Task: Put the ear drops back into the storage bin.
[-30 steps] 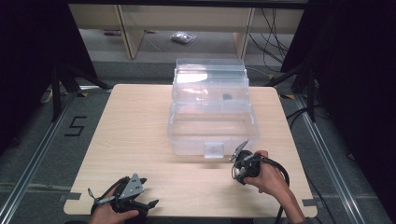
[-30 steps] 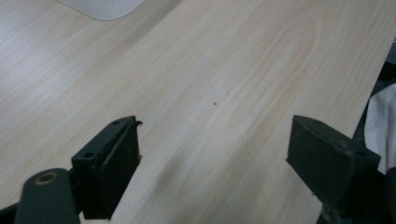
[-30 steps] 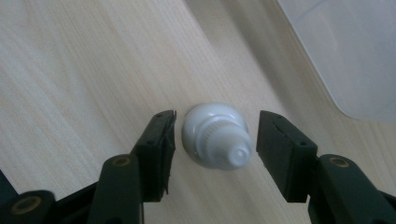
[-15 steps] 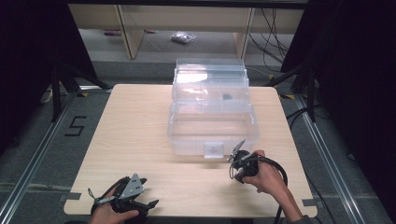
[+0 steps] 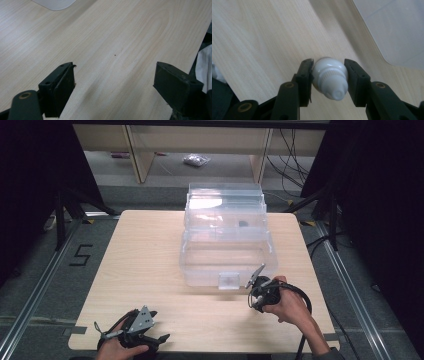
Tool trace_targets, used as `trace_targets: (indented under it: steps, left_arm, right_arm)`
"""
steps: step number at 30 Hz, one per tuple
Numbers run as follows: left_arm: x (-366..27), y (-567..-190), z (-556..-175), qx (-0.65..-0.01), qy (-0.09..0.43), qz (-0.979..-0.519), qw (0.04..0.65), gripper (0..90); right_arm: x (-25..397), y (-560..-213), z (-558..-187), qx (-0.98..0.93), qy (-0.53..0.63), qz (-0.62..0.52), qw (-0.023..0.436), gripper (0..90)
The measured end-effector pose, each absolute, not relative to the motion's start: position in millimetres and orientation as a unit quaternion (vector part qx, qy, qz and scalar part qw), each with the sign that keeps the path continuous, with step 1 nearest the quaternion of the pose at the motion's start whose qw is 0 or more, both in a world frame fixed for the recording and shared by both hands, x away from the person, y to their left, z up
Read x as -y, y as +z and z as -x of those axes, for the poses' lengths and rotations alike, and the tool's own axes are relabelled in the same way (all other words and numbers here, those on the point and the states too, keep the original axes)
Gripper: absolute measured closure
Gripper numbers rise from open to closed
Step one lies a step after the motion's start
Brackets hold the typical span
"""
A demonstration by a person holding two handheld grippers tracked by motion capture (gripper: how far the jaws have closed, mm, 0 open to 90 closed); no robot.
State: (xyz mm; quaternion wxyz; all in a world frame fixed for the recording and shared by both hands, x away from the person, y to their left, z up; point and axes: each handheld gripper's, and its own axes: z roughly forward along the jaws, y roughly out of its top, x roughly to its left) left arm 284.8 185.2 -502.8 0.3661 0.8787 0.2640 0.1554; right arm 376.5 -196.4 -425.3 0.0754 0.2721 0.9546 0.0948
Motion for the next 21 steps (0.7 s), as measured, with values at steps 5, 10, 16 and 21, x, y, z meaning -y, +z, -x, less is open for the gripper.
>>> trace_targets:
  steps: [5, 10, 16, 21]
  left_arm:
    - [-184.7, -502.9, -283.7, -0.266, 0.154, -0.875, 0.373, 16.6]
    - [-184.7, -503.2, -283.9, -0.267, 0.154, -0.876, 0.371, 16.6]
    - [-185.0, -503.2, -285.5, -0.262, 0.158, -0.879, 0.367, 16.6]
    - [-184.5, -503.9, -284.1, -0.267, 0.151, -0.876, 0.371, 16.6]
  right_arm:
    - [200.2, -415.9, -380.2, -0.953, 0.101, -0.276, 0.078, 60.2]
    - [201.9, -404.2, -382.5, -0.955, 0.102, -0.267, 0.078, 60.2]
    - [200.4, -393.1, -382.8, -0.957, 0.102, -0.262, 0.074, 60.2]
    - [201.0, -375.8, -385.5, -0.957, 0.113, -0.254, 0.076, 60.2]
